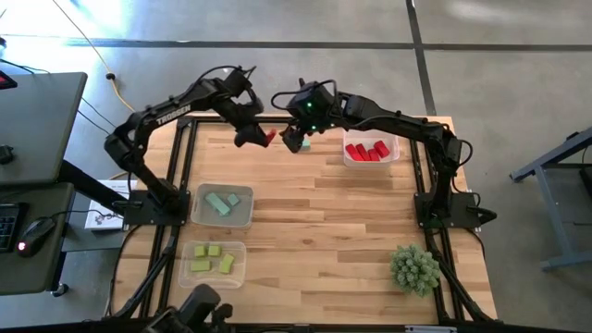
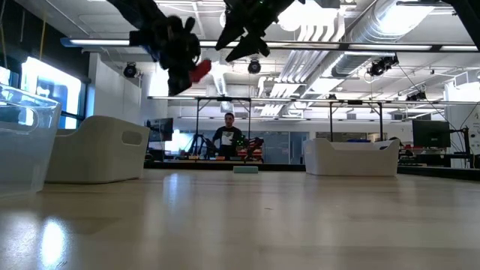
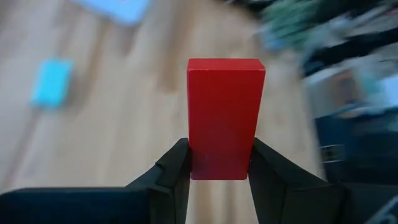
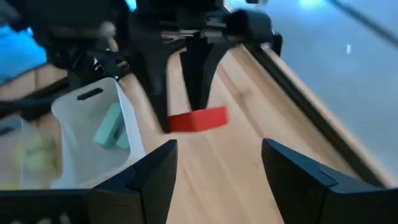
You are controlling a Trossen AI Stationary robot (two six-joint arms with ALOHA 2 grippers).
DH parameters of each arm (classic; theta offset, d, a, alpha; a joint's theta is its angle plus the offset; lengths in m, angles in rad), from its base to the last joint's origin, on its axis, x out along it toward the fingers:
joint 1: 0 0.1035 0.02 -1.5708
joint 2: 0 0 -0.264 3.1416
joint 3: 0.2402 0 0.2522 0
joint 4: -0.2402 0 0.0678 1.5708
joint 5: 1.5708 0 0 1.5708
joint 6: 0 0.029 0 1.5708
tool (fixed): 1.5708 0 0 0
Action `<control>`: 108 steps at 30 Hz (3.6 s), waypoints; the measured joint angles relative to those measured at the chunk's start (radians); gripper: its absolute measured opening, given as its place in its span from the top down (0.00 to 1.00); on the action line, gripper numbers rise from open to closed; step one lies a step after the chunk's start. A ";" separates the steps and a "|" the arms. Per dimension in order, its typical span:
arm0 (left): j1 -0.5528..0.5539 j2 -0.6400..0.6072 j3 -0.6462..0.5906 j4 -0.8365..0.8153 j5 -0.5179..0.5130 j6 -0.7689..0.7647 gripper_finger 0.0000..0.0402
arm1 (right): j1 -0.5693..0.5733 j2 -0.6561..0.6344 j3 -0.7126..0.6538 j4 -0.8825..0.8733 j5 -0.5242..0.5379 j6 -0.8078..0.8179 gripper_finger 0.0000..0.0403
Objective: Sort & place blocks by color
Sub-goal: Put the red block into the white bin
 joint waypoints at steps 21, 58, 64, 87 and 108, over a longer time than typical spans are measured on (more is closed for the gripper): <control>0.002 -0.010 0.000 0.014 0.419 0.033 0.75 | 0.010 0.000 0.000 0.076 -0.157 -0.439 0.45; -0.201 -0.009 0.000 -0.302 0.421 0.146 0.75 | 0.041 0.000 0.000 0.107 -0.659 -0.541 0.45; -0.244 -0.009 0.000 -0.238 0.422 0.071 0.75 | 0.061 0.000 0.000 0.106 -0.659 -0.561 0.45; -0.276 -0.009 0.000 0.140 0.500 -0.238 0.75 | 0.071 0.000 0.000 0.046 -0.656 -0.561 0.66; -0.272 -0.010 0.000 0.207 0.363 -0.237 0.63 | 0.039 0.000 0.000 -0.014 -0.627 -0.524 0.92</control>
